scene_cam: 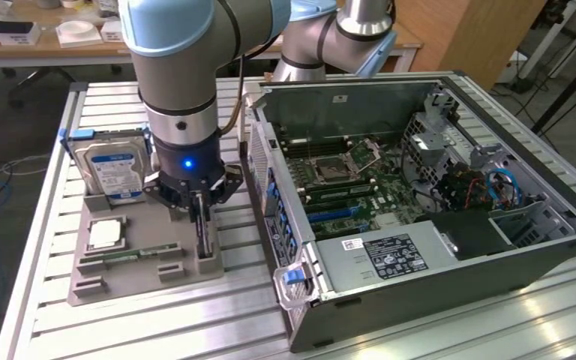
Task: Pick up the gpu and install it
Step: 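Pick up the gpu and move the gpu toward the slot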
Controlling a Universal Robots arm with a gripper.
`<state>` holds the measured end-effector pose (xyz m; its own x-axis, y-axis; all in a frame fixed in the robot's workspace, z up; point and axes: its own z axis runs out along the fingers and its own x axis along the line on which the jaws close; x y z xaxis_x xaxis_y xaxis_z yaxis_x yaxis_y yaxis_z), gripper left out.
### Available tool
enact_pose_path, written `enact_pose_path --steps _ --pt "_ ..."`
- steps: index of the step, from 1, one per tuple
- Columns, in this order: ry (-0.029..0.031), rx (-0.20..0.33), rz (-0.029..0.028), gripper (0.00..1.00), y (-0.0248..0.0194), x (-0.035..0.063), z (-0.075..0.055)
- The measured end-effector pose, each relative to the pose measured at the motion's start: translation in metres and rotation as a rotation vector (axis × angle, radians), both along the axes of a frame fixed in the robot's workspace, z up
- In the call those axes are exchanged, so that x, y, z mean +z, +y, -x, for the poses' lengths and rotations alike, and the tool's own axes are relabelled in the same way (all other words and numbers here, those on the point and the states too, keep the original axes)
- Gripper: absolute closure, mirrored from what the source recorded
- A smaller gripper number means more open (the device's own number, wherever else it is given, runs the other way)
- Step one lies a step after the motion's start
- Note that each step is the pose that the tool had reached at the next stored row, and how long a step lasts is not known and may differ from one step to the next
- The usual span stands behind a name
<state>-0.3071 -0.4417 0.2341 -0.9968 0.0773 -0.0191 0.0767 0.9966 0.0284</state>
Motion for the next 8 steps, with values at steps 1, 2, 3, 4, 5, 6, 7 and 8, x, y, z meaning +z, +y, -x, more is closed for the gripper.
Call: enact_pose_path --steps 1,2,3,4,5,6,7,8 --pt "0.0 0.0 0.0 0.74 0.0 0.0 0.0" --pt "0.0001 0.0 0.0 0.74 0.0 0.0 0.0" --pt "0.0 0.0 -0.0001 0.74 0.0 0.0 0.0" --pt "0.0001 0.0 0.0 0.74 0.0 0.0 0.0" --pt "0.0 0.0 0.0 0.74 0.0 0.0 0.0" --pt "0.0 0.0 0.0 0.74 0.0 0.0 0.0" --pt "0.0001 0.0 0.0 0.74 0.0 0.0 0.0" --pt "0.0001 0.0 0.0 0.74 0.0 0.0 0.0"
